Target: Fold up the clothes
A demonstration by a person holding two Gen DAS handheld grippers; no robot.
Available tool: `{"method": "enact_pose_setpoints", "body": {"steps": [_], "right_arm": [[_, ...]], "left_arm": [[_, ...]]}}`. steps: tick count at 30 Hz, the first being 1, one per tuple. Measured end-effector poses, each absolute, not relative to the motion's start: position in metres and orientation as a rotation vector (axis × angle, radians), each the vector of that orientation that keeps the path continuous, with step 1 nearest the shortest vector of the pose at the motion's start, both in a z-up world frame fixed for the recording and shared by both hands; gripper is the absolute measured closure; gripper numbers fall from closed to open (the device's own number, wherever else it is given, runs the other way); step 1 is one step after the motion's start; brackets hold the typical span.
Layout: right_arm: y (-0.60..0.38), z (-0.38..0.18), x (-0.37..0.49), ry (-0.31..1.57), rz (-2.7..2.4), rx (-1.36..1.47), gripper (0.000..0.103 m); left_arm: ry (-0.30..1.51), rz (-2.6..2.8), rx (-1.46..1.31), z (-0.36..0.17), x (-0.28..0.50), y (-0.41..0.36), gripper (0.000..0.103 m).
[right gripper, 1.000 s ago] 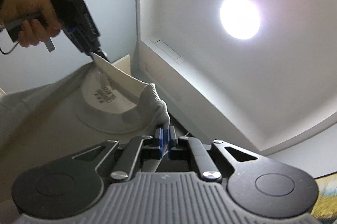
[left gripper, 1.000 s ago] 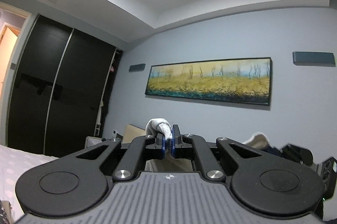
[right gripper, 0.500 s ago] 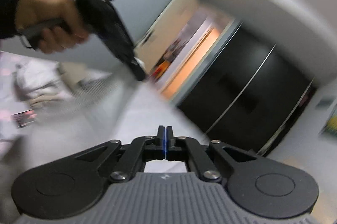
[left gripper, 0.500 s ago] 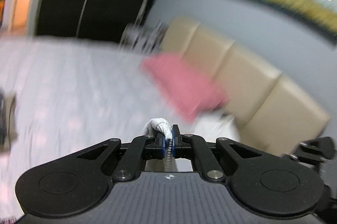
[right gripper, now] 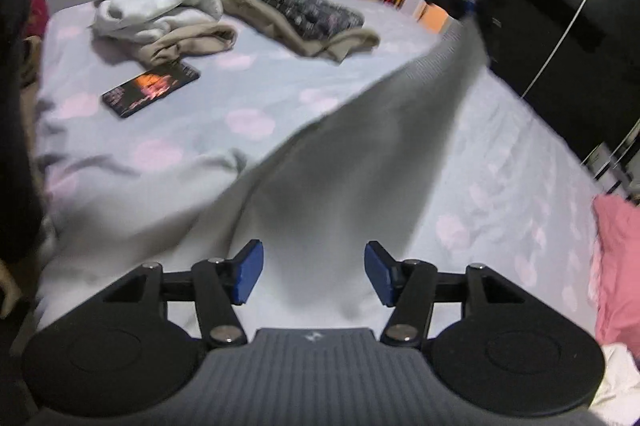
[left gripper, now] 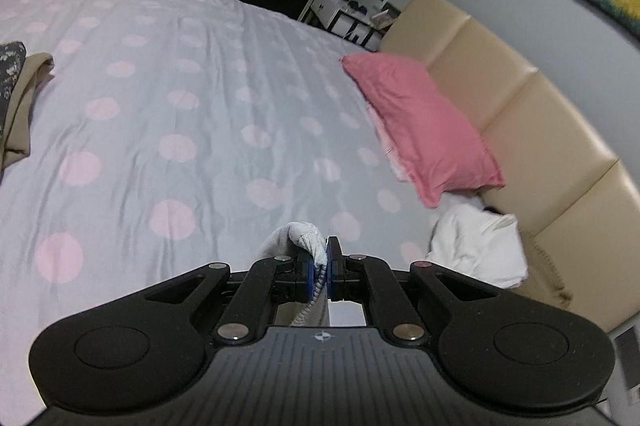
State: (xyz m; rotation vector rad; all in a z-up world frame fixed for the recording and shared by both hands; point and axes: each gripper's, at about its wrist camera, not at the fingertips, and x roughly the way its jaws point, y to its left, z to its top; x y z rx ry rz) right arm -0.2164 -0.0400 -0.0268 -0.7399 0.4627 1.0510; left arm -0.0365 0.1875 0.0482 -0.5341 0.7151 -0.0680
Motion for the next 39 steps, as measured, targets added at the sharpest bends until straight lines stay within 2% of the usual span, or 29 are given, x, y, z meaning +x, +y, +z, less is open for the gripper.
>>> {"method": "enact_pose_setpoints", "body": {"steps": [13,16,17,18,19,20,26,34,39], "right_arm": [[0.055,-0.086,-0.24,0.475,0.729,-0.56,0.04],[0.067,-0.098,-0.247,0.439,0.679,-0.584,0.034],[0.067,-0.1,-0.247,0.427,0.664,-0.6,0.042],[0.065,-0.1,-0.245,0.422,0.651,-0.607,0.083],[0.062,-0.099,-0.242,0.423,0.639,-0.61,0.095],[0.056,-0.094,-0.237,0.434,0.634,-0.594,0.095],[-0.008,-0.037,-0.204,0.439,0.592,-0.436,0.096],[-0.124,0.1,-0.158,0.258,0.521,-0.206,0.096],[-0.174,0.165,-0.173,0.09,0.544,-0.233,0.096]], "left_arm": [[0.656,-0.064,-0.619,0.048,-0.072,0.23,0.1],[0.65,-0.068,-0.608,0.05,-0.075,0.232,0.1],[0.651,-0.071,-0.605,0.05,-0.076,0.232,0.1],[0.65,-0.073,-0.6,0.05,-0.077,0.232,0.1],[0.647,-0.07,-0.595,0.05,-0.079,0.233,0.1],[0.643,-0.068,-0.589,0.05,-0.08,0.234,0.1],[0.594,-0.058,-0.613,0.063,-0.095,0.248,0.1],[0.459,-0.188,-0.521,0.135,-0.141,0.225,0.099],[0.343,-0.279,-0.448,0.185,-0.199,0.189,0.099]]}}
